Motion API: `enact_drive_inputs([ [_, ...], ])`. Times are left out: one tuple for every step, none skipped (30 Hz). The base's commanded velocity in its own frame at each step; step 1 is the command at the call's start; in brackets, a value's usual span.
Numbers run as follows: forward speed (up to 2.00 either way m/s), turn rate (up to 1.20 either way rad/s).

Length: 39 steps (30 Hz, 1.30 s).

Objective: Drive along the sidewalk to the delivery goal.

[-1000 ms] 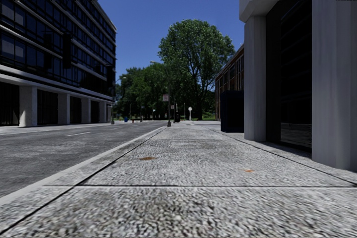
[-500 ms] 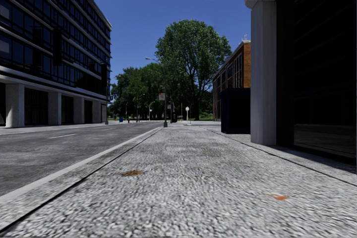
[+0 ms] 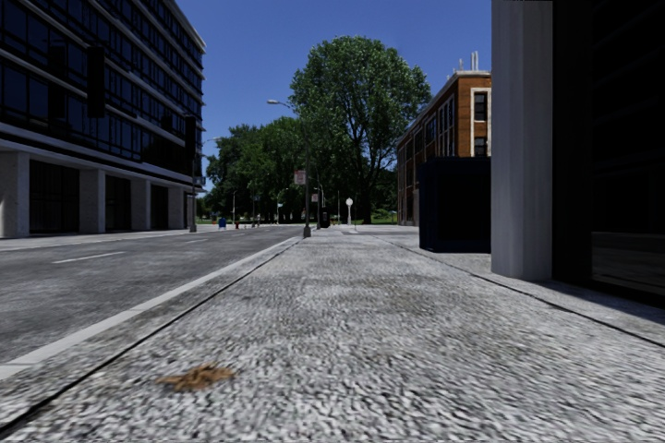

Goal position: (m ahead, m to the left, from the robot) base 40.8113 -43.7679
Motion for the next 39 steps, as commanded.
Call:
enact_drive_inputs([
  [2.00,0.00],
  [2.00,0.00],
  [2.00,0.00],
  [2.00,0.00],
  [2.00,0.00],
  [2.00,0.00],
  [2.00,0.00],
  [2.00,0.00],
  [2.00,0.00],
  [2.00,0.00],
  [2.00,0.00],
  [2.00,0.00],
  [2.00,0.00],
  [2.00,0.00],
  [2.00,0.00],
  [2.00,0.00],
  [2.00,0.00],
  [2.00,0.00],
  [2.00,0.00],
  [2.00,0.00],
  [2.00,0.00],
  [2.00,0.00],
  [2.00,0.00],
  [2.00,0.00],
  [2.00,0.00],
  [2.00,0.00],
  [2.00,0.00],
  [2.00,0.00],
  [2.00,0.00],
  [2.00,0.00],
  [2.00,0.00],
  [2.00,0.00],
  [2.00,0.00],
  [2.00,0.00],
  [2.00,0.00],
  [2.00,0.00],
  [2.00,0.00],
  [2.00,0.00],
  [2.00,0.00],
])
